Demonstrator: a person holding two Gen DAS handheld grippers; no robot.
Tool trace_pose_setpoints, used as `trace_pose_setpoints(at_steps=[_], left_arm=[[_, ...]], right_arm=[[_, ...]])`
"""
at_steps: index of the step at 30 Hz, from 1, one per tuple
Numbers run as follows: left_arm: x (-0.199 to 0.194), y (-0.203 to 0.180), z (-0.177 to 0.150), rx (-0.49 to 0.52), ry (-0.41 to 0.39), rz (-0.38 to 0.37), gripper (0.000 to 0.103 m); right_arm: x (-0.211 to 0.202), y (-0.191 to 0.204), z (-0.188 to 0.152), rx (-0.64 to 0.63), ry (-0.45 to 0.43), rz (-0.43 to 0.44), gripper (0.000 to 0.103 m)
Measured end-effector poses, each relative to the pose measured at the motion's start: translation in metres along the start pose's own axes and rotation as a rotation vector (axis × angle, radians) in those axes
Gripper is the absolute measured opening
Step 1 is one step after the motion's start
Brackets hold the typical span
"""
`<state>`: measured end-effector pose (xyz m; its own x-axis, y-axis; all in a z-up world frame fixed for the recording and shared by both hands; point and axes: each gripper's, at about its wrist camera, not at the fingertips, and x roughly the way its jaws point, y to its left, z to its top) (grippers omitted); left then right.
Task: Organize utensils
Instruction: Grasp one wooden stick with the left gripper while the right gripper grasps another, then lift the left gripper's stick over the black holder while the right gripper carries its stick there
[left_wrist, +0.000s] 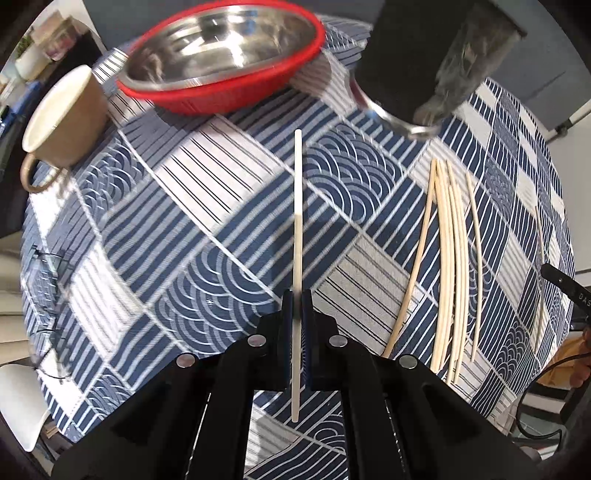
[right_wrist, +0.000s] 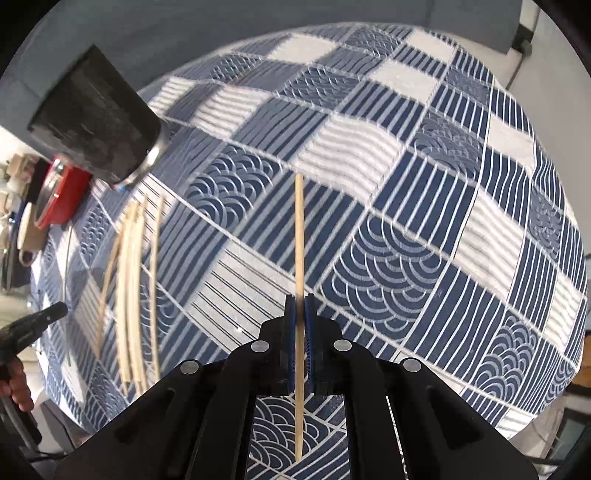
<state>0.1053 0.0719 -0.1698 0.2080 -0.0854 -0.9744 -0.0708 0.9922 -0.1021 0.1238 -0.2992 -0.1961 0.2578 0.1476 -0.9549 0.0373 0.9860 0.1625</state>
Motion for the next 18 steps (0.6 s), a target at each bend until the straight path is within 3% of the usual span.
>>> trace_pose_setpoints(at_steps=[8,14,18], left_arm=[[-0.055,-0.002,0.017,-0.001,-0.122,-0.012,0.005],[-0.096,-0.018,0.055,0.034,-0.250,-0.021,0.005],[-0.114,-0.027,0.086,0.082,-0.324,0.032,0.005]], right_arm=[[-0.049,0.026,0.039,-0.084,-0.153,0.106,0.005],[-0.080,0.053,0.082,-0.145,-0.267,0.148,0.005],[-0.098,0.072,0.108,-0.165,-0.314,0.217,0.005]])
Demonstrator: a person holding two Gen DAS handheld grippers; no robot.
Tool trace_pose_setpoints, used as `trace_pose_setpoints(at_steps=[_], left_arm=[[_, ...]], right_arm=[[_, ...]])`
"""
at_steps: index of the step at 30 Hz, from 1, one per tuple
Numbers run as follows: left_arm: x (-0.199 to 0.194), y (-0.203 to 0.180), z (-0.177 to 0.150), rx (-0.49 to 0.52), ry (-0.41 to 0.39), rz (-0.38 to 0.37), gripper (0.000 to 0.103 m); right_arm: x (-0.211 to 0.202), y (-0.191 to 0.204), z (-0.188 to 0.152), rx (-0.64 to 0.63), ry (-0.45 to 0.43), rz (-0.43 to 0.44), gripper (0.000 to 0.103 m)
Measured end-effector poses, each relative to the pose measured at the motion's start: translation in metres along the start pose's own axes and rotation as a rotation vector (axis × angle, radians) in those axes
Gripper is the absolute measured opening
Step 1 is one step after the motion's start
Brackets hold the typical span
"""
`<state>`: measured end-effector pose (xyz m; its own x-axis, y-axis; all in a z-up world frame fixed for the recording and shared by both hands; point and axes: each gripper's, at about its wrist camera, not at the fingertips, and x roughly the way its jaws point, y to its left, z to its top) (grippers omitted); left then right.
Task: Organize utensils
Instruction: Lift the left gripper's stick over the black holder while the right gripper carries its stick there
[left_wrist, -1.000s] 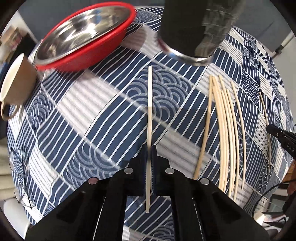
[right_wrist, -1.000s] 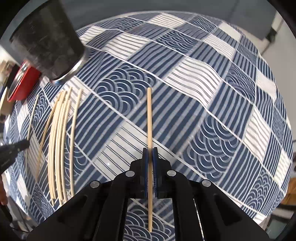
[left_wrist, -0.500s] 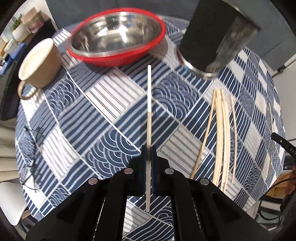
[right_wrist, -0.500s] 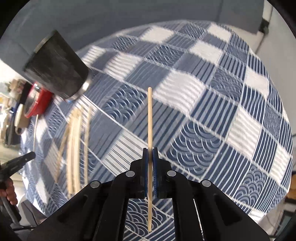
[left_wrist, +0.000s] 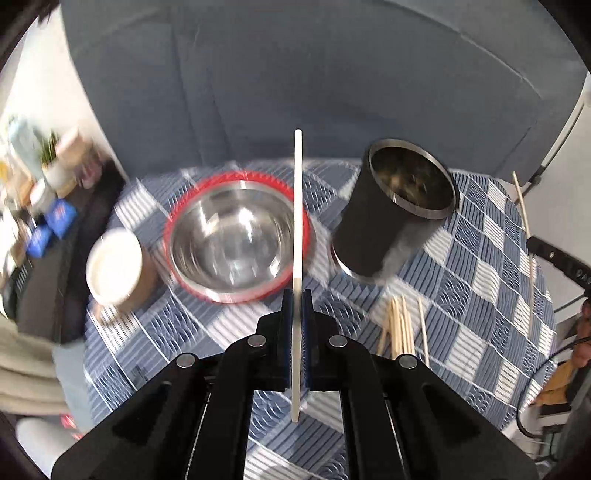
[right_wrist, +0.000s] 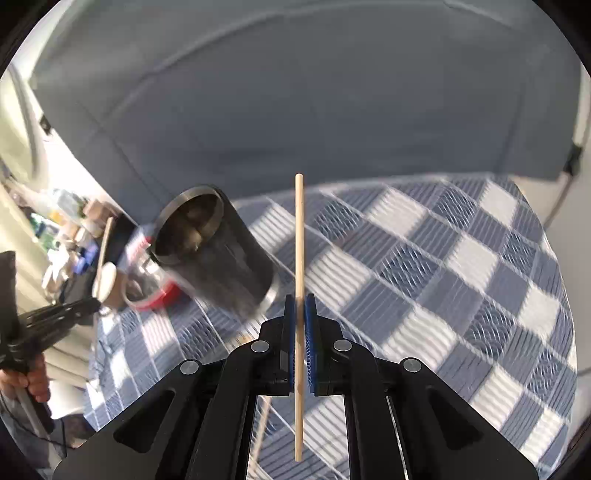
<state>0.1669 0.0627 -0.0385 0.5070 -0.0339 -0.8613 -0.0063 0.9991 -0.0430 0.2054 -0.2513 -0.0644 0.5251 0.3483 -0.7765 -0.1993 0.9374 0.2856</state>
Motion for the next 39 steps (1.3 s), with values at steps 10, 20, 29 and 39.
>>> trace_pose_setpoints(at_steps=[10,20,29,39], left_arm=[[-0.014,-0.015,0.076,0.024,-0.150,-0.062,0.005],[0.009,-0.036,0.100,-0.037,-0.291,-0.244,0.005],[0.029,-0.043,0.100,-0.081,-0.378,-0.276,0.005],[0.055,-0.045,0.082,-0.083,-0.388,-0.285,0.005]], right_arm=[[0.007,0.053,0.084,-0.079,-0.124,0.096,0.005],[0.031,0.085,0.111,-0.136,-0.230,0.182,0.005],[0.057,0.092,0.107,-0.158,-0.289,0.214,0.005],[0.082,0.090,0.092,-0.172,-0.315,0.184,0.005]])
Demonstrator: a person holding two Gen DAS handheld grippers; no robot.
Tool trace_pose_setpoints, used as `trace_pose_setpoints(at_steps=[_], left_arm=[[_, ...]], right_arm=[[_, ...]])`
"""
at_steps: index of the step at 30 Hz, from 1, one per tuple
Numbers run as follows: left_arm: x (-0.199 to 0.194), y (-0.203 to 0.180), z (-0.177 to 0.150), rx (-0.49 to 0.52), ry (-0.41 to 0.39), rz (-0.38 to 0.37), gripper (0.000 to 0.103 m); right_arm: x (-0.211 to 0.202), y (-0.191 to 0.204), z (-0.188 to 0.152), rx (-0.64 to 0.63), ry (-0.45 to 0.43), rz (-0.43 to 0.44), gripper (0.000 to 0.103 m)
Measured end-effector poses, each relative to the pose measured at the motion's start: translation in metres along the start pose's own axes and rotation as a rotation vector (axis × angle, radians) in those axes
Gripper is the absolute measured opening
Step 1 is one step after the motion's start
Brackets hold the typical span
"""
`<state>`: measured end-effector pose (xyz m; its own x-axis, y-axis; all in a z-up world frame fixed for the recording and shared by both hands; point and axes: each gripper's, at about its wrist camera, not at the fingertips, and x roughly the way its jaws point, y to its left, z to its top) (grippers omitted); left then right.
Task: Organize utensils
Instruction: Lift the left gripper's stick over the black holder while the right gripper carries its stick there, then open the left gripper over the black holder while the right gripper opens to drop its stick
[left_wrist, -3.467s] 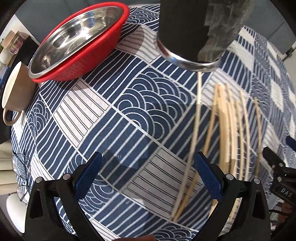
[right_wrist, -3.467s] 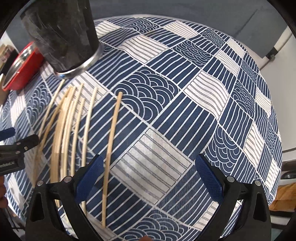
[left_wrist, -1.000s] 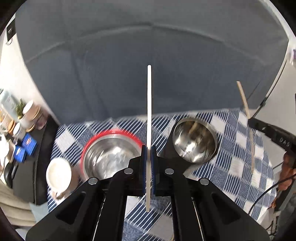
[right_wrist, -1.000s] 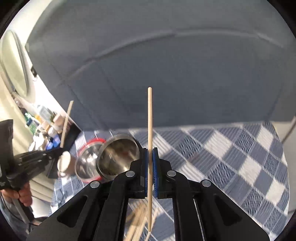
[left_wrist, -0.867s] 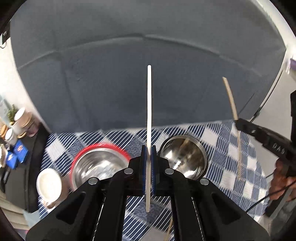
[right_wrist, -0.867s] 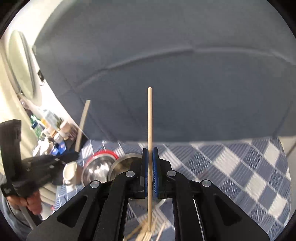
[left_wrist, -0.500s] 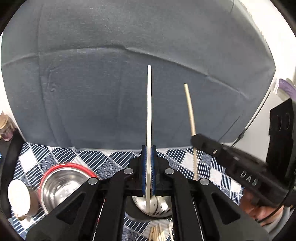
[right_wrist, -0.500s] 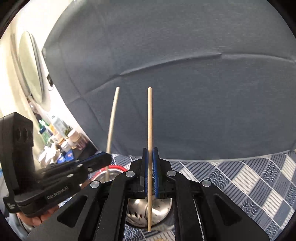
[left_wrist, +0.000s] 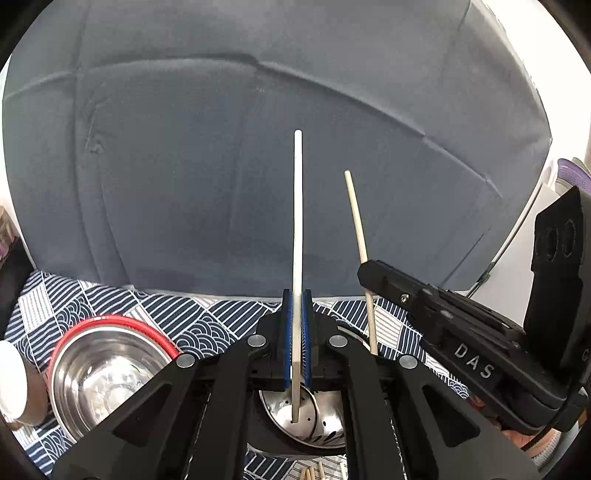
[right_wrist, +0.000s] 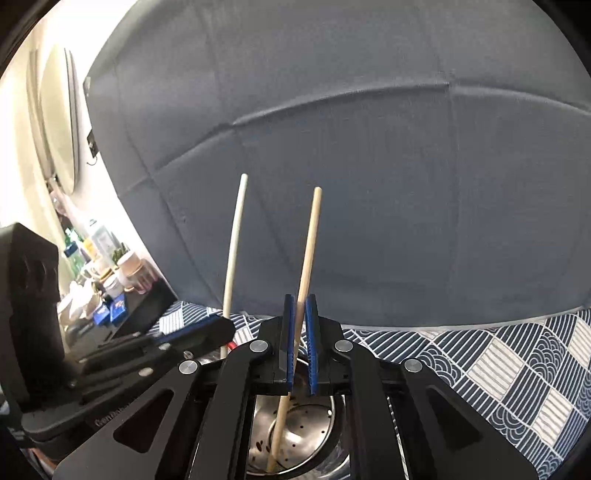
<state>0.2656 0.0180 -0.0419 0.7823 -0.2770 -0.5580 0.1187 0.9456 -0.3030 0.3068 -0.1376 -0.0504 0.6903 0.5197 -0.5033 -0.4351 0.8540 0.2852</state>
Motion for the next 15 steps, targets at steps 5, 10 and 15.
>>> trace_pose_setpoints(at_steps=[5,10,15], left_arm=[[0.000,0.001,-0.011,0.004,-0.023,0.006,0.005],[0.000,0.002,-0.020,0.012,-0.028,0.019,0.005],[-0.004,0.000,-0.028,0.046,-0.017,0.034,0.007]], right_arm=[[0.002,0.002,-0.003,0.005,-0.038,0.012,0.005],[0.007,0.002,-0.010,-0.014,-0.011,0.001,0.005],[0.003,0.002,-0.019,-0.036,0.026,-0.008,0.007]])
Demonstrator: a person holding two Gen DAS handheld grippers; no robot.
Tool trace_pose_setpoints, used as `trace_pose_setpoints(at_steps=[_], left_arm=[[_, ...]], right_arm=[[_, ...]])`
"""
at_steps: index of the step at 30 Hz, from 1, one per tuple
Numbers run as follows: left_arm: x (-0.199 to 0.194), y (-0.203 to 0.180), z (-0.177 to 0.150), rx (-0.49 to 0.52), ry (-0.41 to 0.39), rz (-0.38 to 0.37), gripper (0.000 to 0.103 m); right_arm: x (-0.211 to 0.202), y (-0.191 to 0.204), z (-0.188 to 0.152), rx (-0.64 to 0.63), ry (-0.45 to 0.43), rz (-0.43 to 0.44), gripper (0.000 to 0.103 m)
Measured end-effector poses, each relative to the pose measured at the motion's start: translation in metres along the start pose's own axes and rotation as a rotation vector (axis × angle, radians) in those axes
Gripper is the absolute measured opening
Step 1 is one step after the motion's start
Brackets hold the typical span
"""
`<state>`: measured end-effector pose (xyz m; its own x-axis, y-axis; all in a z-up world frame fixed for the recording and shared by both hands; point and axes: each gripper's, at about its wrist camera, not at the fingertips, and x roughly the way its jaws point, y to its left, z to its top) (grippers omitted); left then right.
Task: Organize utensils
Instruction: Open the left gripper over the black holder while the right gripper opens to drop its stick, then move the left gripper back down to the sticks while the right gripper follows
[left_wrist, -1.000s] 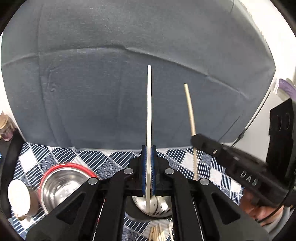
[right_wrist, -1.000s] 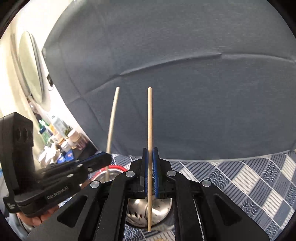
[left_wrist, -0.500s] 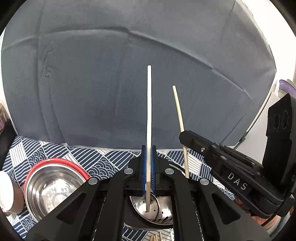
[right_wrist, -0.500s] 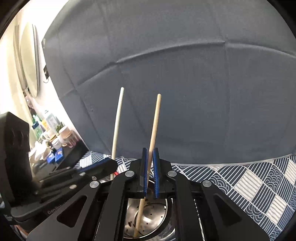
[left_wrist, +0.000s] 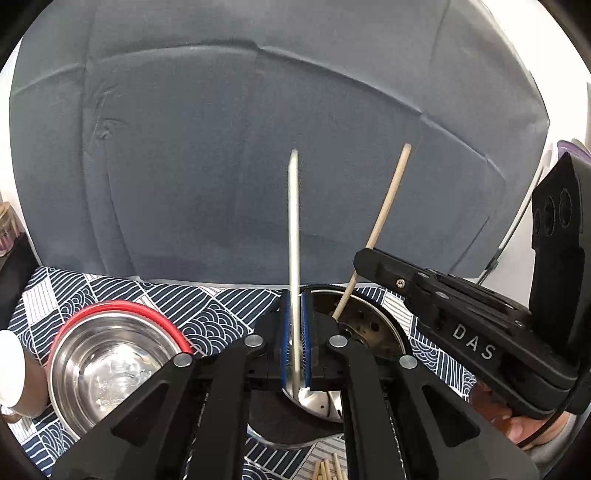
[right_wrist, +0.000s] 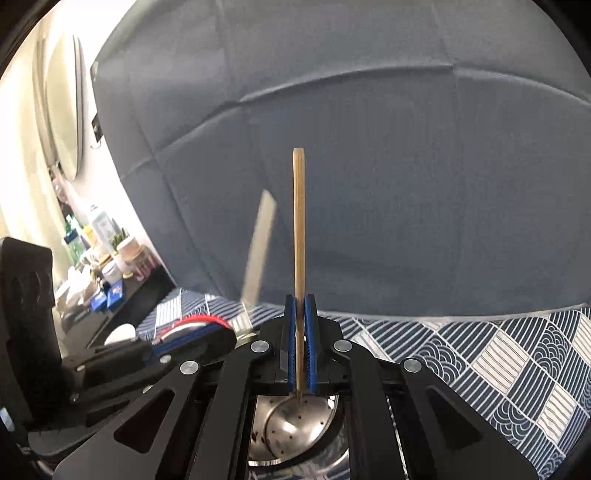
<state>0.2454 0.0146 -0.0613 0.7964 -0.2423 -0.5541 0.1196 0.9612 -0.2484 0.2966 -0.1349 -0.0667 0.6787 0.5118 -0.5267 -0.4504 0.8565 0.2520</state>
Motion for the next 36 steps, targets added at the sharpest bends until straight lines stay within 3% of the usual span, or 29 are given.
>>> trace_pose_setpoints(at_steps=[3,5,7,8,12,15,18,36], left_arm=[[-0.011,0.002,-0.002,-0.006,-0.014,0.004,0.034],[-0.019,0.005,-0.002,-0.009,-0.016,0.011,0.039],[-0.031,0.011,-0.002,-0.023,-0.014,0.025,0.055],[-0.036,0.014,-0.002,-0.031,-0.015,0.035,0.060],[-0.060,0.029,-0.006,-0.073,-0.023,0.097,0.082],[-0.070,0.035,-0.011,-0.091,0.002,0.118,0.090],[-0.078,0.036,-0.019,-0.088,0.029,0.126,0.097],[-0.074,0.017,-0.086,-0.058,0.257,0.147,0.097]], right_arm=[[-0.010,0.002,-0.002,-0.020,-0.010,-0.027,0.009],[-0.020,0.003,-0.001,-0.026,-0.023,-0.053,0.009],[-0.032,0.005,0.001,-0.032,-0.034,-0.078,0.033],[-0.040,0.006,0.003,-0.031,-0.037,-0.110,0.052],[-0.063,0.014,0.007,-0.032,-0.006,-0.169,0.068],[-0.079,0.021,0.003,-0.033,-0.002,-0.194,0.078],[-0.088,0.027,-0.006,-0.049,0.028,-0.230,0.083],[-0.096,0.005,-0.094,0.101,0.301,-0.296,0.087]])
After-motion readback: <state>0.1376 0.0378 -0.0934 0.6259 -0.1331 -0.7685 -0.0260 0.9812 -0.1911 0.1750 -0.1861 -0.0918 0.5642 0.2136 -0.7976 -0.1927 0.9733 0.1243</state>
